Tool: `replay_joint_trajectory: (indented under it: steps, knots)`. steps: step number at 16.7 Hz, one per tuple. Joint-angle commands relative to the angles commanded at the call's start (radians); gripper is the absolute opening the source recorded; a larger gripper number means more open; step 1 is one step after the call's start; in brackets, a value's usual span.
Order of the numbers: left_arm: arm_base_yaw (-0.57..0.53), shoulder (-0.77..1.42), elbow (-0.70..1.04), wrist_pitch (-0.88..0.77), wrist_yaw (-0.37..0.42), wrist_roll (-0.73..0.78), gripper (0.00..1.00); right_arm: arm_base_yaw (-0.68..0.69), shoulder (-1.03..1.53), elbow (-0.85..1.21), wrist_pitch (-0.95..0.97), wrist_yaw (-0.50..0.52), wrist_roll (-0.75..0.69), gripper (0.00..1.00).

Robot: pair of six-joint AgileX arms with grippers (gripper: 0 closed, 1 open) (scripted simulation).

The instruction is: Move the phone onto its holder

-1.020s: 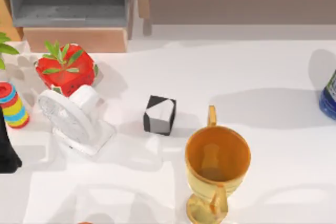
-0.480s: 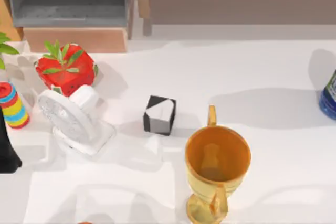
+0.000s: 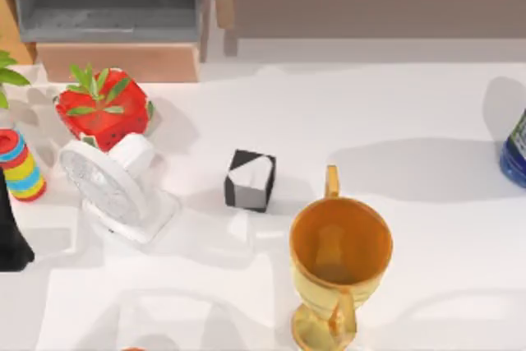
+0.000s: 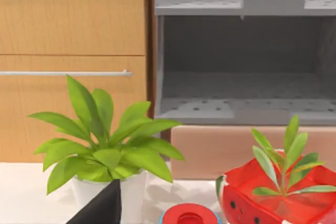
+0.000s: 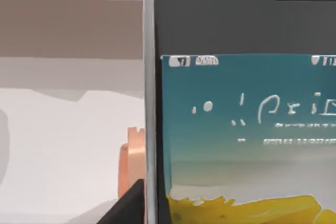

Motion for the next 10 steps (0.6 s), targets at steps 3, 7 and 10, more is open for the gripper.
replay_joint_trajectory:
  steps: [3, 7, 10]
  knots:
    - [0.0, 0.0, 0.0, 0.0, 0.0, 0.0, 1.0, 0.079, 0.078, -0.004, 0.106, 0.0, 0.001, 0.0]
    - [0.0, 0.0, 0.0, 0.0, 0.0, 0.0, 1.0, 0.128, 0.131, -0.01, 0.168, 0.003, -0.005, 0.0]
    - [0.0, 0.0, 0.0, 0.0, 0.0, 0.0, 1.0, 0.128, 0.131, -0.01, 0.168, 0.003, -0.005, 0.0]
